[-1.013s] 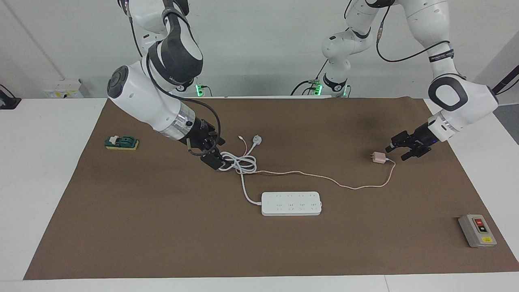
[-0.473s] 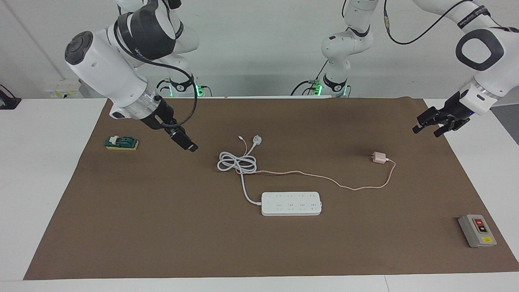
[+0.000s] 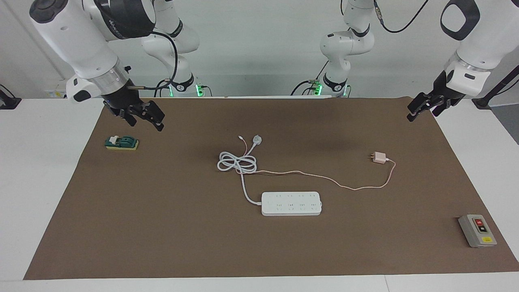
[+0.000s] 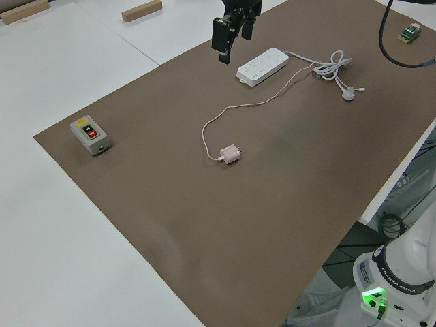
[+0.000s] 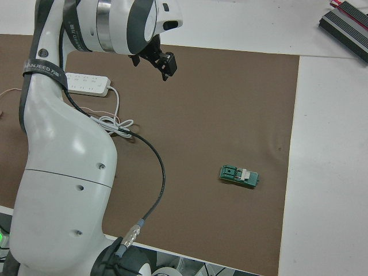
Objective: Unplug charger and place it aside
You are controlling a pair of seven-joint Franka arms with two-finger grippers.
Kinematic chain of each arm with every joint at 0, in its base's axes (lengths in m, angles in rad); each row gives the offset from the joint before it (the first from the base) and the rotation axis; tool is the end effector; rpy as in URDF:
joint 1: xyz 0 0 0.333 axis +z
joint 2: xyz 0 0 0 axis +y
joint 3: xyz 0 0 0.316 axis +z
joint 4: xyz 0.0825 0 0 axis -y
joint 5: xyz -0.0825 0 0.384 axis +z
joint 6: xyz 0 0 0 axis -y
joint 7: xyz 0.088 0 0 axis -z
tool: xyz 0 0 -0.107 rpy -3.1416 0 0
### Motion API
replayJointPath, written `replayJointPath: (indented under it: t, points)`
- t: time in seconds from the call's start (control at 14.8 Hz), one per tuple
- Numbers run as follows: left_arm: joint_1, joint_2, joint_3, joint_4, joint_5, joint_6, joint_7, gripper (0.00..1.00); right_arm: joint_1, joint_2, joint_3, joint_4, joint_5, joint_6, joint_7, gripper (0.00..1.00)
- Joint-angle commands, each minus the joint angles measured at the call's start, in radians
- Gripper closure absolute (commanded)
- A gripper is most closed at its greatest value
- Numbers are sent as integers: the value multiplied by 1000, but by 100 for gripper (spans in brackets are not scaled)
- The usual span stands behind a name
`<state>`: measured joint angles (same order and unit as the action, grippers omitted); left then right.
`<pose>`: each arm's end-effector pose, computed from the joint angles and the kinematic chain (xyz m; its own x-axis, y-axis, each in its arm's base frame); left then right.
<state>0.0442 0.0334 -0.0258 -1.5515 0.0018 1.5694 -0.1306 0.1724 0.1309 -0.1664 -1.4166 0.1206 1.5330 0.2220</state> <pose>0.5644 0.0108 0.6148 0.9888 0.1485 -0.0152 0.1484 -0.9889 -0.0029 0.5908 0.0238 0.6202 0.9776 -0.2077 -0.0340 -0.2100 -0.9732 -0.0936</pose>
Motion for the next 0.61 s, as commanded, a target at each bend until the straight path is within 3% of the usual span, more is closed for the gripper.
replayJointPath:
  t: [0.0,0.27,0.54]
  points:
    - [-15,-23,6,8,27,-23,-15,0,-43,-60,10,-30,-64,-14,-241,0]
    - [-15,-95,7,-50,26,-32,31,0,-138,-122,43,-31,-104,-88,-377,0]
    - [-21,-93,-6,-30,26,-75,66,0,-209,-186,85,-34,-113,-189,-402,0]
